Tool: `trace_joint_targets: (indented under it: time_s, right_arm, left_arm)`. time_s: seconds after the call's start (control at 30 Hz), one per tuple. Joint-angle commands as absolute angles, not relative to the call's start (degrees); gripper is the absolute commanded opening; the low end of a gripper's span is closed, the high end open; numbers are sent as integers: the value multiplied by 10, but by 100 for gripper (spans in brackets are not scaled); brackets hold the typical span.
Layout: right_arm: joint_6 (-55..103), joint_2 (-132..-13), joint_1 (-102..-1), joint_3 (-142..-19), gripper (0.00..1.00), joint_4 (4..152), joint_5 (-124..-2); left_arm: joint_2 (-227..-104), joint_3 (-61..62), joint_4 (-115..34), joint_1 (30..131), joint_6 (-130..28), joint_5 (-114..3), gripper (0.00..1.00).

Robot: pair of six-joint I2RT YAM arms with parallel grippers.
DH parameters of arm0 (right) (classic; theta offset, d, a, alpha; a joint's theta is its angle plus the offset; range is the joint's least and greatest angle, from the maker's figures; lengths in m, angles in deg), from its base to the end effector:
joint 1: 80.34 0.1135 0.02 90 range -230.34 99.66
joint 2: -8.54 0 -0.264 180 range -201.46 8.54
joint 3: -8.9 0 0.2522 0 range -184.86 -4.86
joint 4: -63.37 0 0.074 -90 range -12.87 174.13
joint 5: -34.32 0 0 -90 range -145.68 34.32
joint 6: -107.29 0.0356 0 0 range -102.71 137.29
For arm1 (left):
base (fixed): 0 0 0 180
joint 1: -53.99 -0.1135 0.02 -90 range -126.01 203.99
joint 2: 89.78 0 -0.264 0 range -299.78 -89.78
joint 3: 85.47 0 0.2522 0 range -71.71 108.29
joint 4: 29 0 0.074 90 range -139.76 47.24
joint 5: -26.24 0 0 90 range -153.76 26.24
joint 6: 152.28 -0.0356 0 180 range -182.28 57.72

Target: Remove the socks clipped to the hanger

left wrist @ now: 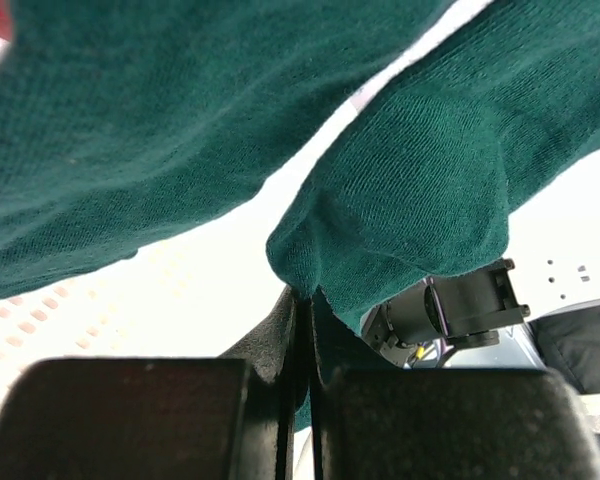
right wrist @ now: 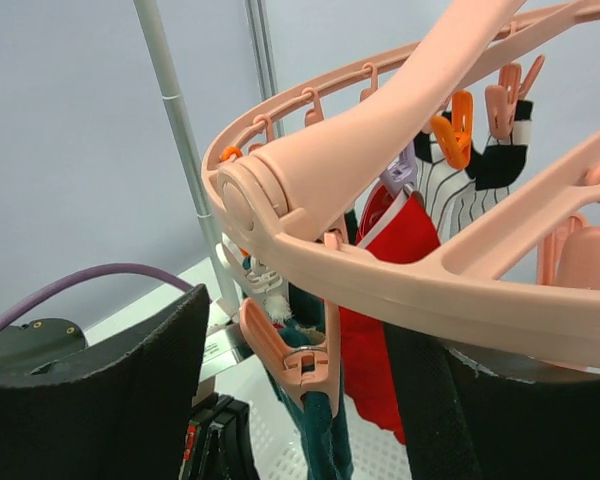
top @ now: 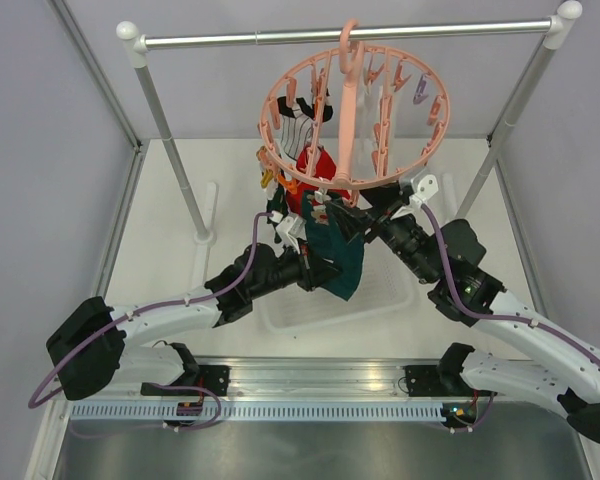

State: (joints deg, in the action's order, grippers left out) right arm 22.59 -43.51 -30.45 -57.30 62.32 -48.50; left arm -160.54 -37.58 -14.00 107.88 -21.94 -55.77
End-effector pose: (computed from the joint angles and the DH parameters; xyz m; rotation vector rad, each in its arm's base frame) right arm 0.1372 0.1560 0.4120 -0.4066 1.2813 0.7372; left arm 0.1572 -0.2240 0.2498 0.3383 1.8693 -1.3006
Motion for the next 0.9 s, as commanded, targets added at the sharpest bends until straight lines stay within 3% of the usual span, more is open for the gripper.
trace_joint_targets:
  time_s: [0.0,0.2,0.4,0.5,0.87]
  right_arm:
    - [212,-431,-297,-586,72,573,-448]
    - [215,-429,-297,-586,56,567,-440]
    - [218,-434,-297,-589,21,568,-436]
    - [219,-434,-296,-590,11,569,-433]
    - [216,-430,-295,-588,8,576,-431]
  left_arm:
    - [-1597,-357,-148,1084,-242,-569,2]
    - [-1582,-368,-152,1085,-243,-578,2]
    - [-1575,-377,-154,1085,-243,-584,2]
    - [-1574,-378,-156,1085,-243,-588,2]
    - [-1565,-375,-199,1085,-247,-662,2]
